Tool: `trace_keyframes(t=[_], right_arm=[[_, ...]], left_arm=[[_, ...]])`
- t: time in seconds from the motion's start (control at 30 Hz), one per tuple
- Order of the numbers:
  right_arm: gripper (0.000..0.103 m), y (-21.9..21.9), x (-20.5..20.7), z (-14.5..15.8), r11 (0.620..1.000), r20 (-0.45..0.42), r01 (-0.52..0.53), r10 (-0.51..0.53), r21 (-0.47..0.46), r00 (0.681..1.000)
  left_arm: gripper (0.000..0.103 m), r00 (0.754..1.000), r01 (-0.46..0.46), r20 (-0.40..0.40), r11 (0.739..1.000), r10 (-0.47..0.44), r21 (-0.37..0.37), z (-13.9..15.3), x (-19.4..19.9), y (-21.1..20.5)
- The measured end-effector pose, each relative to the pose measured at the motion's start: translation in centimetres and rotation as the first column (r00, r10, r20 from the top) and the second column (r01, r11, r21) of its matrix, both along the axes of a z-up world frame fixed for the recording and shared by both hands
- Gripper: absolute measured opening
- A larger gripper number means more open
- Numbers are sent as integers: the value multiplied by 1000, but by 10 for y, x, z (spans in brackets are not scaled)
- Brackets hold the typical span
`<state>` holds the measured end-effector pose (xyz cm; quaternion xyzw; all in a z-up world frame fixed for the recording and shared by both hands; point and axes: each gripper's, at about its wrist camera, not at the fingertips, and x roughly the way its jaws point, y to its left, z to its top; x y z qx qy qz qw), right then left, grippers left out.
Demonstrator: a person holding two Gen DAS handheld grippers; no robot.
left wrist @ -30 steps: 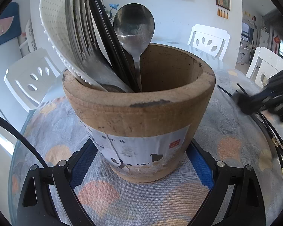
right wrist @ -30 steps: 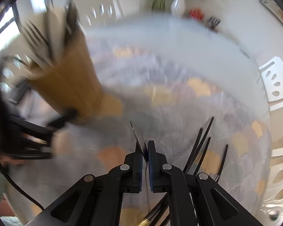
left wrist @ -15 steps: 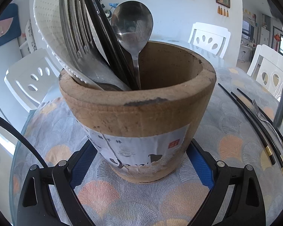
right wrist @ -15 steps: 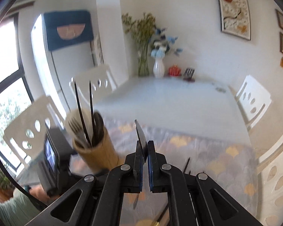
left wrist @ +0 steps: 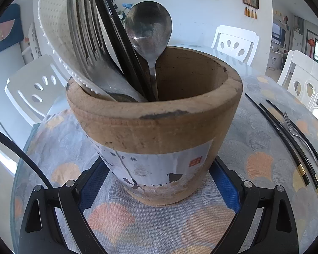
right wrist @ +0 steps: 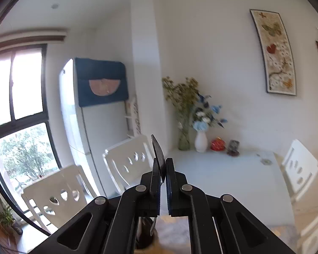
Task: Organize utensils
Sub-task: 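Lift the metal spoon with the right gripper and carry it above the holder, then lower the metal spoon into the holder and open the right gripper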
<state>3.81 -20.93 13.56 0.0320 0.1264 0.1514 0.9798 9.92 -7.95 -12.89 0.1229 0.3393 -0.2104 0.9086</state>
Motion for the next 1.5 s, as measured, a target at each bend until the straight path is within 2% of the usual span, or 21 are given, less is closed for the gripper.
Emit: trace_keyframes(t=[0.17, 0.7, 0.77, 0.83, 0.9, 0.97, 1.03, 1.1, 1.27, 1.37, 1.5], right_arm=[[4, 20, 17, -6, 999, -7, -35, 35, 13, 999], [4, 36, 42, -59, 999, -161, -46, 44, -10, 986], [6, 36, 46, -64, 998, -205, -69, 66, -5, 977], [14, 34, 51, -71, 994, -270, -104, 107, 23, 957], [17, 30, 51, -74, 994, -304, -103, 106, 27, 947], [18, 23, 44, -69, 995, -288, -94, 99, 32, 953], [30, 16, 36, -62, 995, -267, -85, 94, 45, 959], [37, 7, 26, -52, 995, -233, -74, 86, 59, 969], [39, -8, -5, -22, 999, -136, -46, 49, 30, 989], [47, -21, -26, -3, 1000, -82, -21, 23, 24, 996], [48, -38, -50, 18, 1000, -33, 6, -6, 8, 999]], left_arm=[[95, 1000, 0, 0, 1000, 0, -1, 0, 0, 1], [95, 1000, -3, 15, 1000, 3, 1, 1, -3, 4], [95, 1000, -3, 16, 1000, 3, 1, 1, -3, 4], [95, 1000, -3, 16, 1000, 3, 2, 1, -3, 4], [95, 1000, -3, 17, 1000, 3, 3, 1, -3, 4], [95, 1000, -3, 18, 1000, 3, 4, 1, -3, 4], [95, 1000, -3, 18, 1000, 3, 3, 2, -3, 4], [95, 1000, -3, 16, 1000, 3, 3, 2, -2, 5], [95, 1000, -2, 12, 1000, 2, -2, 2, -1, 7], [95, 1000, -3, 12, 1000, 3, -1, 2, -1, 7], [95, 1000, -5, 17, 1000, 5, 4, 2, -1, 7]])
